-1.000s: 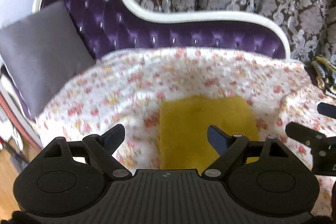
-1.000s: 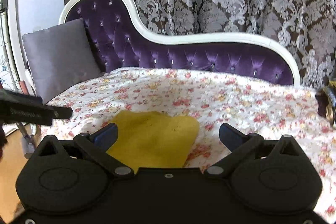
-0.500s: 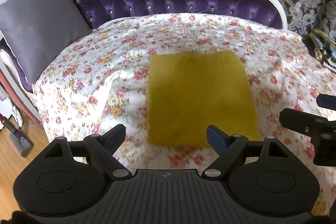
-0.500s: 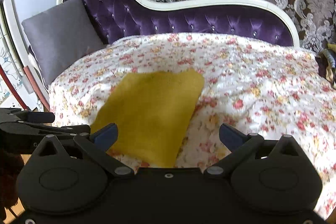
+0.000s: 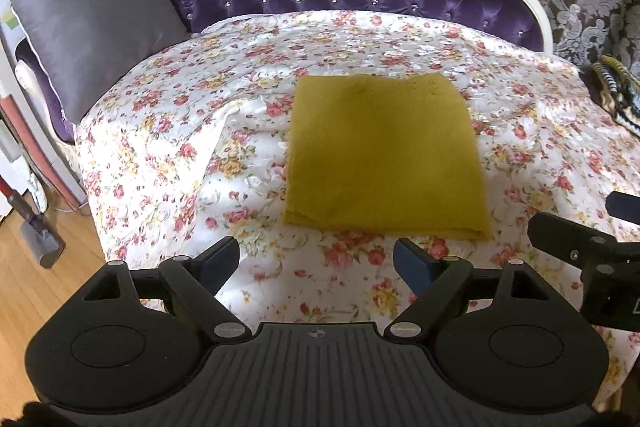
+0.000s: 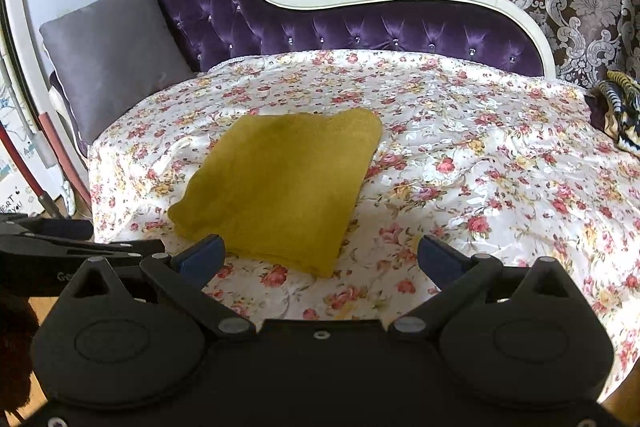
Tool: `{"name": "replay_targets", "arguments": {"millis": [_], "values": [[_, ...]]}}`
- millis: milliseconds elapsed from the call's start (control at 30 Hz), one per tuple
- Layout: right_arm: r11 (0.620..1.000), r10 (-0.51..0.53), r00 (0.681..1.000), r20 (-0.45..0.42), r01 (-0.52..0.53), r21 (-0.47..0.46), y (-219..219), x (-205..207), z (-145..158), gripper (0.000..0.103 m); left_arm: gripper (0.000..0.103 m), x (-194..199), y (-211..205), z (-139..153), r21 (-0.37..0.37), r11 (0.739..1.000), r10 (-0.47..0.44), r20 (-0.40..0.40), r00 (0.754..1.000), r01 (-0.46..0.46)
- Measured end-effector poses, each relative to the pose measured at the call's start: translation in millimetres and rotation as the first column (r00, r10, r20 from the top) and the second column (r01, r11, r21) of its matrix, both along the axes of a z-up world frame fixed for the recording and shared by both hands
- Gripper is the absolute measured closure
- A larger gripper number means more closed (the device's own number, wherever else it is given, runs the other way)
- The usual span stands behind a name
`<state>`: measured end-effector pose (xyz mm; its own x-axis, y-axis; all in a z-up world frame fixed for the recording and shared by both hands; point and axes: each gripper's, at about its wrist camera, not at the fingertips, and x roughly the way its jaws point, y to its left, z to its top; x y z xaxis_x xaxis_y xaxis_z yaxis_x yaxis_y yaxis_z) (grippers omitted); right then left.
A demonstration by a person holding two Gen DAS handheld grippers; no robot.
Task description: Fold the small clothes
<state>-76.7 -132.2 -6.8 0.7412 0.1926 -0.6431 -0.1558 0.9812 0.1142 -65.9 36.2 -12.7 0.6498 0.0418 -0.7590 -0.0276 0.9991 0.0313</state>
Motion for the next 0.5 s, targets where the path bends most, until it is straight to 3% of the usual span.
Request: {"name": "replay_targets", "arguments": {"millis": [500], "values": [[0.999,-0.035,0.999,0.01,0.035,-0.01,2.1,-9.0,-1.0,0.001,0.019,-9.9,-0.2,-5.8,0.014,1.0,0.0,-0.009,1.0,0.0]]}}
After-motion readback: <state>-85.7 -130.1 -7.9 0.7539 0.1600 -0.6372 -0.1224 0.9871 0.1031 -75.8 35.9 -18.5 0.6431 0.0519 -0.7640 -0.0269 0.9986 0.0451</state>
